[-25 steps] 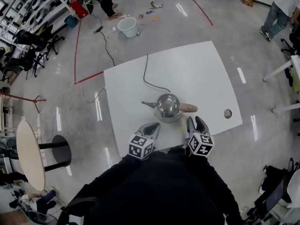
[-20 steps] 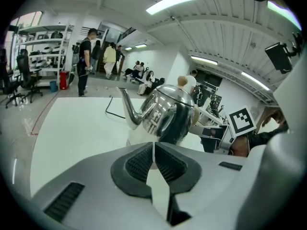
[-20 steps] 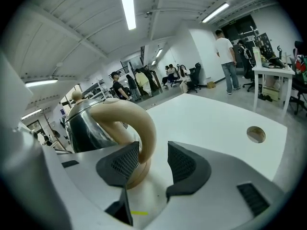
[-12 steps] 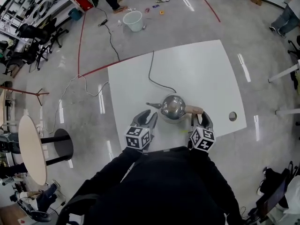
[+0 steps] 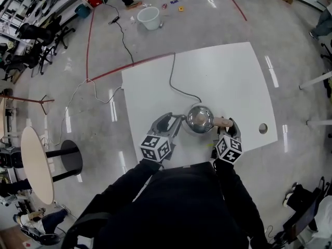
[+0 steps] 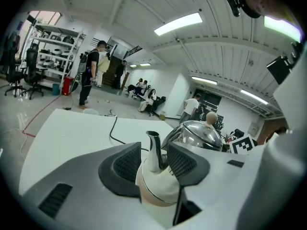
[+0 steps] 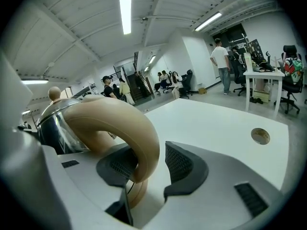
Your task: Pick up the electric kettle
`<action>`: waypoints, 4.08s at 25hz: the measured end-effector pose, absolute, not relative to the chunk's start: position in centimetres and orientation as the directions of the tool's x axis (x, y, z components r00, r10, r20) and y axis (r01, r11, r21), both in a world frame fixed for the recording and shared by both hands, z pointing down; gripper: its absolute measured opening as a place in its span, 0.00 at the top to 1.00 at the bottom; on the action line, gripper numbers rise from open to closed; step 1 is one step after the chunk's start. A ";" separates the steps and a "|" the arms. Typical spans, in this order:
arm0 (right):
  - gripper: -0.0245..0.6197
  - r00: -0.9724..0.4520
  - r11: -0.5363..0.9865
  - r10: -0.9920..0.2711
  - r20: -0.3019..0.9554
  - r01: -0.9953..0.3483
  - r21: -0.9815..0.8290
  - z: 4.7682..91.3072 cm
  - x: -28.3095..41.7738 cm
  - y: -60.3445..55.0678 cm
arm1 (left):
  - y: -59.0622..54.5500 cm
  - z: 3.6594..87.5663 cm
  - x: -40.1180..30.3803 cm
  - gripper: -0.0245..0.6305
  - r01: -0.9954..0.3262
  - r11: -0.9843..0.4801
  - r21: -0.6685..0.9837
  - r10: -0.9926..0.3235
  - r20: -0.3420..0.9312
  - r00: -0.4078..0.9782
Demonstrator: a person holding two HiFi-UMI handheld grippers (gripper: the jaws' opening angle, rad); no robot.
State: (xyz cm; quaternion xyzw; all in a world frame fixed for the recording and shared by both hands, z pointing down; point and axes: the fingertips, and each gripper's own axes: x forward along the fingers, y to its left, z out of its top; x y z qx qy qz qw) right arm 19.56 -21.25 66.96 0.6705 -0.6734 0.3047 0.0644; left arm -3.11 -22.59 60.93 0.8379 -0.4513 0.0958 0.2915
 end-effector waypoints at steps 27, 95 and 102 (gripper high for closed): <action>0.67 -0.137 0.043 -0.918 0.371 -0.967 -0.252 66.4 19.7 -25.5 | -22.2 62.6 -2.2 0.74 -0.795 -0.390 0.465 -0.660 0.461 0.593; 0.80 -0.290 0.072 -0.901 0.322 -0.832 -0.550 48.7 17.2 -22.3 | -17.1 58.3 -1.3 0.80 -0.678 -0.690 0.255 -0.582 0.363 0.728; 0.80 -0.279 0.098 -0.919 0.280 -0.846 -0.523 47.1 17.5 -22.9 | -18.7 57.4 -5.2 0.80 -0.375 -0.309 0.874 -0.579 0.140 0.803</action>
